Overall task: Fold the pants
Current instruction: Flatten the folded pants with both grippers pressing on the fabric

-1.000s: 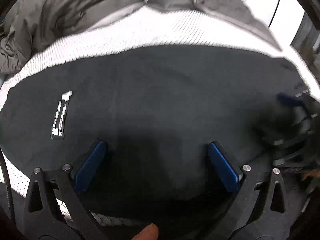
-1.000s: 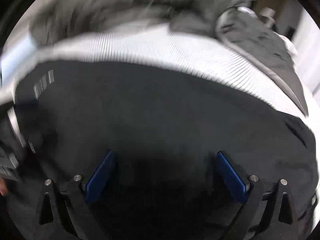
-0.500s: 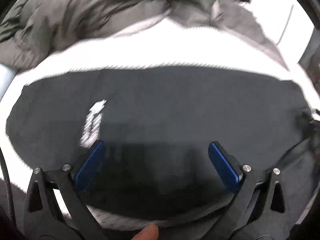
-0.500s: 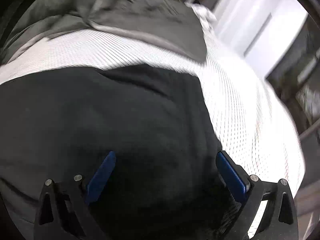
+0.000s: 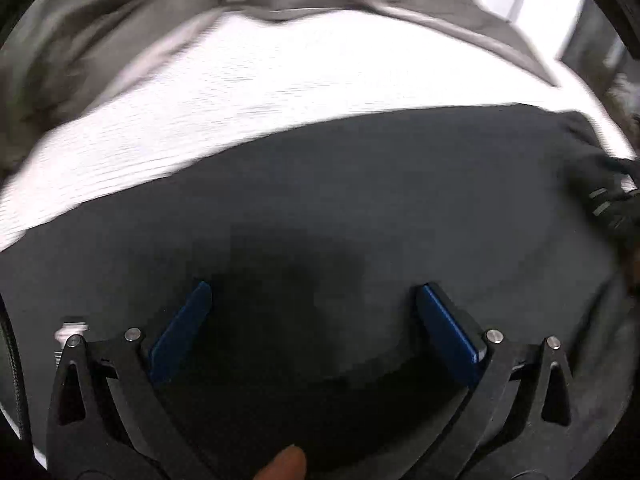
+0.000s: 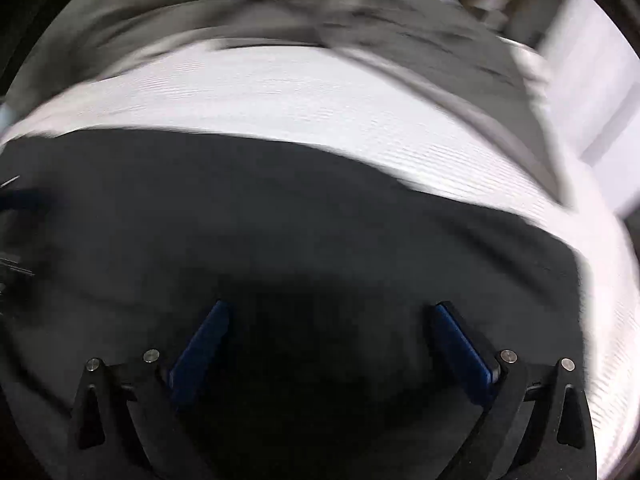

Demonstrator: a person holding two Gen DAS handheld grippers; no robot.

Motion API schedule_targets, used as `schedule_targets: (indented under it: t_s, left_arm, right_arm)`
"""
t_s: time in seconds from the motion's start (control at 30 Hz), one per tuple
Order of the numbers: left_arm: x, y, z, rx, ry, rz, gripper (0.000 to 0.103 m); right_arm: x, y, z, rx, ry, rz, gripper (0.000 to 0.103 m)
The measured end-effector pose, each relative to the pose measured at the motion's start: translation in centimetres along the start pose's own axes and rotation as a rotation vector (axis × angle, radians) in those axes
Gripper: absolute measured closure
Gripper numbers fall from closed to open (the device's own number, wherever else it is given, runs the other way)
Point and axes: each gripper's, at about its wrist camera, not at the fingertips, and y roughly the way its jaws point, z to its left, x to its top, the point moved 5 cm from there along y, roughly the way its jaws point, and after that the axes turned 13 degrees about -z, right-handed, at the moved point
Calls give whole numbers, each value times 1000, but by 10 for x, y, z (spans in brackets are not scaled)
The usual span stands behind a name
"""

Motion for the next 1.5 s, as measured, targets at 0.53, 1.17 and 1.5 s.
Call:
schedule_targets:
  t_s: [0.53, 1.17, 1.5]
  left_arm:
    - [50, 48, -9, -85, -49, -12, 0]
    - [-65, -72, 201, 195, -193, -5, 0]
    - [-81, -143, 214, 305, -214, -107, 1]
  right_arm:
    - [40, 22, 79, 251, -45, 22, 1]
    - [-4, -58, 33, 262, -40, -28, 1]
    - [-43, -60, -76, -11, 189, 32, 1]
